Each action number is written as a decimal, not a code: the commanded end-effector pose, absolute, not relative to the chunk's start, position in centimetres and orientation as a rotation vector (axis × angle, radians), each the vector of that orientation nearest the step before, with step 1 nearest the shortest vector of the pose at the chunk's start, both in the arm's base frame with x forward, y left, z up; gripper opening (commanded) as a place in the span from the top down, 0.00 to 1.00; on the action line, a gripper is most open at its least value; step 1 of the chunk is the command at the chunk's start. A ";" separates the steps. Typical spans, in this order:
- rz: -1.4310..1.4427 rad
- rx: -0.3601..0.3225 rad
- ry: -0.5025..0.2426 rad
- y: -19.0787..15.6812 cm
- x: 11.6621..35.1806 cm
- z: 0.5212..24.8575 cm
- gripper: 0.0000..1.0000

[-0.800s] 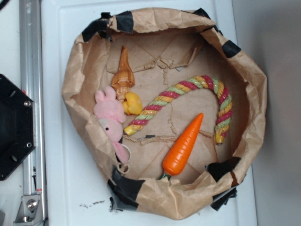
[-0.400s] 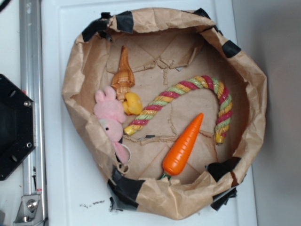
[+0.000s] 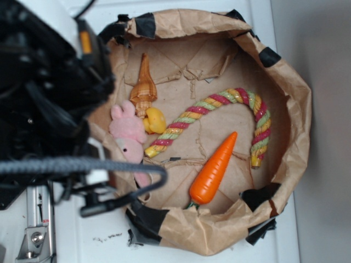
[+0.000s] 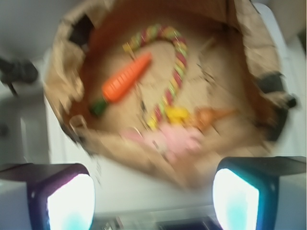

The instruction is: Grab the carrot.

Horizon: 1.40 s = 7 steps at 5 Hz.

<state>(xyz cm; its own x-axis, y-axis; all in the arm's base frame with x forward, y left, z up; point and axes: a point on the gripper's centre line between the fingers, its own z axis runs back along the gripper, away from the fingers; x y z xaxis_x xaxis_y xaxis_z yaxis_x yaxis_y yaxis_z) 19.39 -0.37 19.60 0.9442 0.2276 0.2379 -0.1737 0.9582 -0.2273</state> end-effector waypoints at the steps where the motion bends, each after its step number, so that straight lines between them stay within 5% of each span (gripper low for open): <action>1: 0.454 -0.303 -0.282 -1.6 25.2 14.5 0.00; 3: 0.510 -0.250 -0.213 -4.5 28.4 9.6 0.00; 5: 0.473 -0.192 -0.137 -6.0 29.1 5.5 0.00; 6: 0.426 -0.201 -0.126 -6.1 28.4 4.6 1.00; 7: 0.416 -0.200 -0.145 -5.6 27.2 4.9 1.00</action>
